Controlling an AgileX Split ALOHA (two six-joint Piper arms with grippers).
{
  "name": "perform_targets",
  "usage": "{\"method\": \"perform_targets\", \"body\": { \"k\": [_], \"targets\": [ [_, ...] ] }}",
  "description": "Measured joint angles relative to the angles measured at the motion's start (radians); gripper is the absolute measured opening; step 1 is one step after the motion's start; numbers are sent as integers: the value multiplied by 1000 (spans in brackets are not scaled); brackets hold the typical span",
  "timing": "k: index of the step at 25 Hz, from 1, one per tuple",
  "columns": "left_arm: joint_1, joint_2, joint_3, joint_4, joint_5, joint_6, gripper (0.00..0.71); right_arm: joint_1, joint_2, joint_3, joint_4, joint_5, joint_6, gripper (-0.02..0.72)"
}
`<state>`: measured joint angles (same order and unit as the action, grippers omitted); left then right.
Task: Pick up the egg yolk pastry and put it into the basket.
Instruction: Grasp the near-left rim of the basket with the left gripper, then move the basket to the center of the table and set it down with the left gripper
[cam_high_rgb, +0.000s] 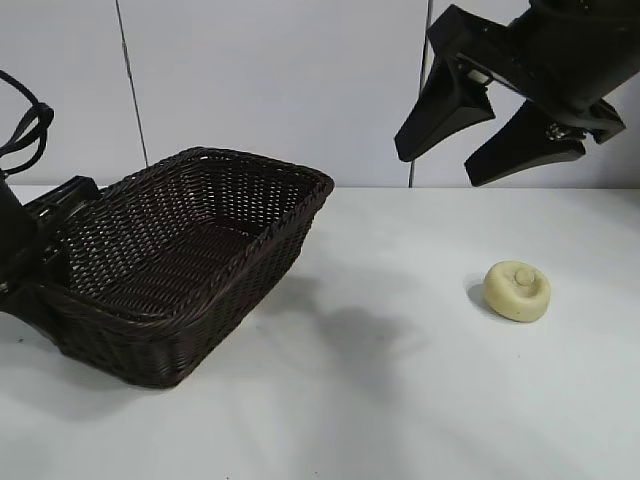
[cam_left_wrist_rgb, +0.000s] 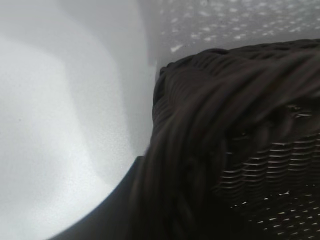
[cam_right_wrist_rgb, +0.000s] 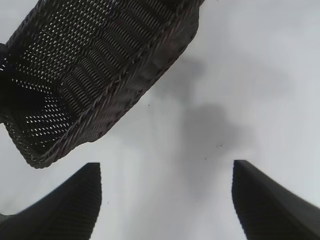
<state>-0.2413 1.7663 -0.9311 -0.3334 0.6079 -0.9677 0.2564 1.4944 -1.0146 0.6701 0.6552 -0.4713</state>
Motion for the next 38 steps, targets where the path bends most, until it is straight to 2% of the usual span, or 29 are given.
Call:
{"method": "perform_targets", "body": {
  "k": [9,18,32,38],
  "targets": [
    [7,-18,-105,-66,115,132,106,0,0,0,0,0,0,528],
    [72,-21,-220,-109,237,324,106,0,0,0,0,0,0,528],
    [84,-29,-236,-130,320,768,106,0,0,0,0,0,3,528],
    [84,-29,-253,-121,390,950,106,0,0,0,0,0,3,528]
  ]
}}
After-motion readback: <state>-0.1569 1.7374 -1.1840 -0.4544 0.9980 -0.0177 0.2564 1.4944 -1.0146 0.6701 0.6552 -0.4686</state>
